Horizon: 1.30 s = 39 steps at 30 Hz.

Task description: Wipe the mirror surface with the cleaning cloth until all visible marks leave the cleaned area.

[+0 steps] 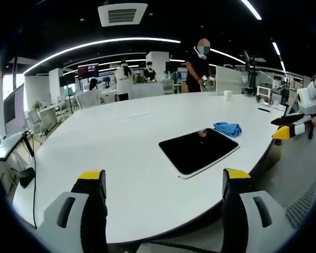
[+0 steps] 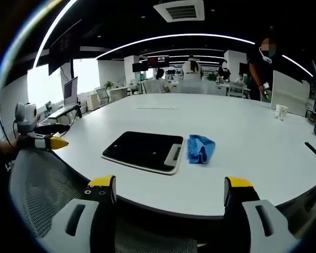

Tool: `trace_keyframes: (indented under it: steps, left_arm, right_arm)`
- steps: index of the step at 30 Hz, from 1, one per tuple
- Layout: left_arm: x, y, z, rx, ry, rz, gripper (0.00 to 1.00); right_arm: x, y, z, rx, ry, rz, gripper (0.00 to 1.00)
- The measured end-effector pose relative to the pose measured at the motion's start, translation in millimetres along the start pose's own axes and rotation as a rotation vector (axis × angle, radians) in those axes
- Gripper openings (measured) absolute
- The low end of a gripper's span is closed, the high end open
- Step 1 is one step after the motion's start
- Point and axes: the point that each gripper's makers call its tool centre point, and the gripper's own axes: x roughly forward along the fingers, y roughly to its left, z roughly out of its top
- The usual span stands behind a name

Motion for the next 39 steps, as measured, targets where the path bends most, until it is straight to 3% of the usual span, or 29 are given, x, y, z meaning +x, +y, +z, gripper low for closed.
trace_keyframes:
  steps: [39]
  left_arm:
    - [-0.4,-1.6,-0.7,0.001,0.006,-0.009,0.89]
  right_arm:
    - [-1.7,-2.6,3.0,0.01,-0.014,-0.025,0.83]
